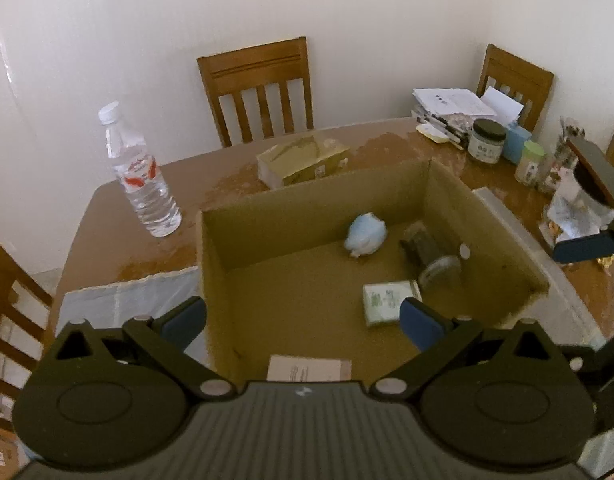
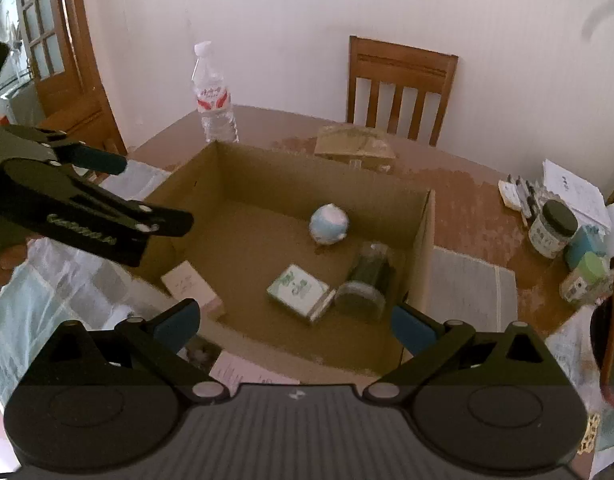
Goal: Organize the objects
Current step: 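Carry plush toy and C&S pack into the cardboard box and open both grippers, then move both grippers back over the remaining table items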
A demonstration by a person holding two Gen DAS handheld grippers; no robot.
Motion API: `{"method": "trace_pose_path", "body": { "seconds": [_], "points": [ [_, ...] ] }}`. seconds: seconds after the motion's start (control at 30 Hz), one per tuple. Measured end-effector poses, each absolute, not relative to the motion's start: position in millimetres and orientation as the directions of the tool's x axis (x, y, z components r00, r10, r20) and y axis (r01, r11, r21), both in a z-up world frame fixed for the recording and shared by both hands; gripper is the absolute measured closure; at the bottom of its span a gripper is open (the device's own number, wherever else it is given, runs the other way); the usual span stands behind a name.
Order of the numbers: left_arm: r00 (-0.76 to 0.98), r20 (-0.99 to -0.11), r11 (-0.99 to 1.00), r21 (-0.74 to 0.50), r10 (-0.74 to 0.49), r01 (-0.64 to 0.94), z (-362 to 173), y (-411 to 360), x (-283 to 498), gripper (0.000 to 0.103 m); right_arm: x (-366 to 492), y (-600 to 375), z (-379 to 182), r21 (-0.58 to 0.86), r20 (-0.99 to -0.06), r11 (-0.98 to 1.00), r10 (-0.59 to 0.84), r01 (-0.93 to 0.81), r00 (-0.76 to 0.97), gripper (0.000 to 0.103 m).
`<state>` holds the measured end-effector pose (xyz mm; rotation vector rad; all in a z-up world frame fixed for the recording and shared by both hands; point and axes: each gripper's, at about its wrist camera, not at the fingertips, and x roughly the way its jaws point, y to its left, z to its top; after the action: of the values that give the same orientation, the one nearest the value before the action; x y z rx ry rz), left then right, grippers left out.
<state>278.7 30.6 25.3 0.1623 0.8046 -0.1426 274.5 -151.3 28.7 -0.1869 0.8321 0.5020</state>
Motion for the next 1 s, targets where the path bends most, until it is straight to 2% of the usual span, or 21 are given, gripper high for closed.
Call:
{"method": "trace_pose_path", "body": {
  "seconds": [0.17,0.37,0.77,1.0],
  "points": [
    [0.686,-0.724,0.980,0.072,-0.076,0.185,18,33,249,0.001,256,-156,15,0.057,-0.763,0.886,0.336,-0.460,0.553,0.000],
    [0.688,-0.723,0.978,0.093,-0.062,0.185,3,35,212,0.001,222,-161,-1,0.019,-0.767,0.912,0.276,-0.410,0.579,0.000],
    [0.638,-0.766,0.977,0.067,-0.078,0.200,-39,28,153,0.001,152,-171,-28,-0.022,-0.760,0.961,0.163,-0.275,0.630,0.000],
    [0.621,-0.780,0.975,0.075,-0.075,0.211,-59,24,126,0.001,119,-184,-38,-0.021,-0.786,0.976,0.118,-0.216,0.607,0.000]
  ]
}}
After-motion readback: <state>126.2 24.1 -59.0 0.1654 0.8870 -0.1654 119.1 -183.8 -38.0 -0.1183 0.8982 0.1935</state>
